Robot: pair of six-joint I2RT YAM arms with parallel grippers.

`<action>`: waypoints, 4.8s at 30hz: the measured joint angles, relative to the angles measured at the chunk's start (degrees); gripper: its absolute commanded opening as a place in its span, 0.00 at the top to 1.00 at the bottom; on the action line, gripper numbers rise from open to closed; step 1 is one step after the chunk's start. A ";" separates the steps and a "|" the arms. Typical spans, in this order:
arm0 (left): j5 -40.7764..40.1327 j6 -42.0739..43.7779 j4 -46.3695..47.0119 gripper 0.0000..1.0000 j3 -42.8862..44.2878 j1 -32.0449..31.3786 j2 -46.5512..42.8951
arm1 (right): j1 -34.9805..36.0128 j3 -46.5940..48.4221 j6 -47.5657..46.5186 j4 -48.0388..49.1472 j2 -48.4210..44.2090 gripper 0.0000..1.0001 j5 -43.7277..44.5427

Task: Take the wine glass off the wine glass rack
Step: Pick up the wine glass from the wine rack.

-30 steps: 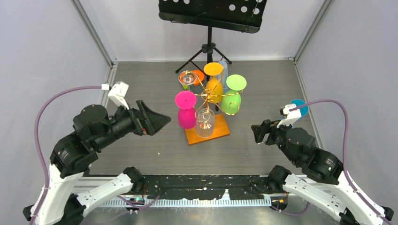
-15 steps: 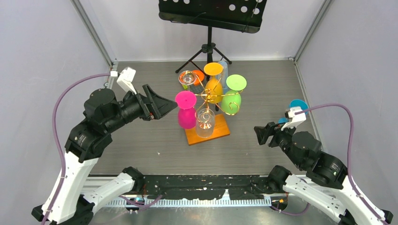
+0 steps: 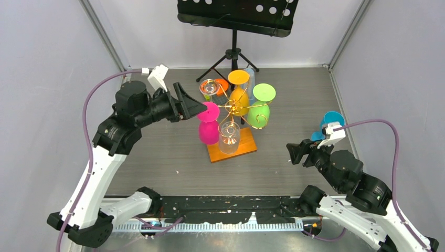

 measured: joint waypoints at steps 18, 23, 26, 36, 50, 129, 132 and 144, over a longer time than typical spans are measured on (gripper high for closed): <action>4.04 0.11 3.06 0.39 0.33 2.67 2.23 | 0.00 0.00 0.00 -0.94 -1.01 0.27 0.04; 4.42 0.15 3.19 0.40 0.33 2.67 2.25 | 0.00 0.02 0.00 -1.03 -1.01 0.27 0.04; 4.26 0.44 3.08 0.40 0.33 2.67 2.25 | 0.00 0.04 0.00 -1.05 -1.01 0.28 0.04; 1.38 2.93 1.07 0.41 0.33 2.67 2.32 | 0.00 0.04 0.02 -1.09 -1.01 0.28 0.04; 2.05 2.93 1.16 0.43 0.31 2.67 2.73 | 0.00 0.04 0.11 -1.11 -1.01 0.28 0.04; 7.37 1.42 -6.60 0.33 2.82 5.29 3.89 | 0.00 0.02 1.09 -0.55 0.83 0.28 -1.03; 7.45 1.22 -7.17 0.34 2.69 5.29 2.95 | 0.00 0.02 1.11 -0.52 0.83 0.28 -1.03; 11.58 -3.41 -4.70 0.34 -4.85 5.29 0.20 | 0.00 -1.29 1.16 0.50 0.83 0.28 -1.57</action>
